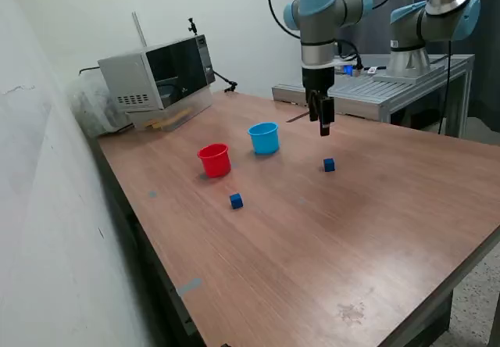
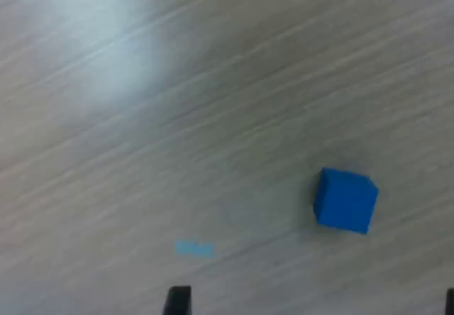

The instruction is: Place red objects in the red bin, and blue objects in the blue bin.

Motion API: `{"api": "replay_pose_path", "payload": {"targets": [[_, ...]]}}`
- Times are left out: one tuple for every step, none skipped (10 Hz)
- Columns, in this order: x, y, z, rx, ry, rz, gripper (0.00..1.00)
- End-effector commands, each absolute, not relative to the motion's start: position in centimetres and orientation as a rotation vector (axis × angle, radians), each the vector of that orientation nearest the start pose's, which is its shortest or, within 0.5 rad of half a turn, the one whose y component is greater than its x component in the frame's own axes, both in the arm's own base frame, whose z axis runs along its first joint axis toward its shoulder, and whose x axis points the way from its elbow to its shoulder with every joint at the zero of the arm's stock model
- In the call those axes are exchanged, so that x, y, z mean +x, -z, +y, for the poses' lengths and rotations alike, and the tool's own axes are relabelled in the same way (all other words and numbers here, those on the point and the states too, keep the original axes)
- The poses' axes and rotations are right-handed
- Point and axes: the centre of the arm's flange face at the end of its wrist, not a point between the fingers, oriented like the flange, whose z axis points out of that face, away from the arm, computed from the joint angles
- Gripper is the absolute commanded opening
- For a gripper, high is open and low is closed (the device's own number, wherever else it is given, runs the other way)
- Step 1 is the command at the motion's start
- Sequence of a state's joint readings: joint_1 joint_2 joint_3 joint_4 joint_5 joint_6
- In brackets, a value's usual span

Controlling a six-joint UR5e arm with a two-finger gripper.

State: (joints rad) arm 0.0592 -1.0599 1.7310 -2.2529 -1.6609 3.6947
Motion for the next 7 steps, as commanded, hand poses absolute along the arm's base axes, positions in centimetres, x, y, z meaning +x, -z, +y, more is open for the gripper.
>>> {"api": "replay_pose_path", "payload": {"targets": [[-62.3,-13.8,-15.0,-1.488,0.029,2.698,1.00],[-62.2,-13.1,-15.0,-1.456,0.037,2.702,1.00],[-62.0,-12.9,-15.9,-1.462,0.043,2.699,1.00],[-61.9,-12.9,-16.4,-1.469,0.068,2.704,1.00],[-61.9,-12.9,-16.6,-1.470,0.081,2.707,1.00],[-61.6,-12.9,-17.5,-1.490,0.083,2.695,1.00],[-61.3,-12.9,-18.7,-1.515,0.084,2.683,1.00]]}}
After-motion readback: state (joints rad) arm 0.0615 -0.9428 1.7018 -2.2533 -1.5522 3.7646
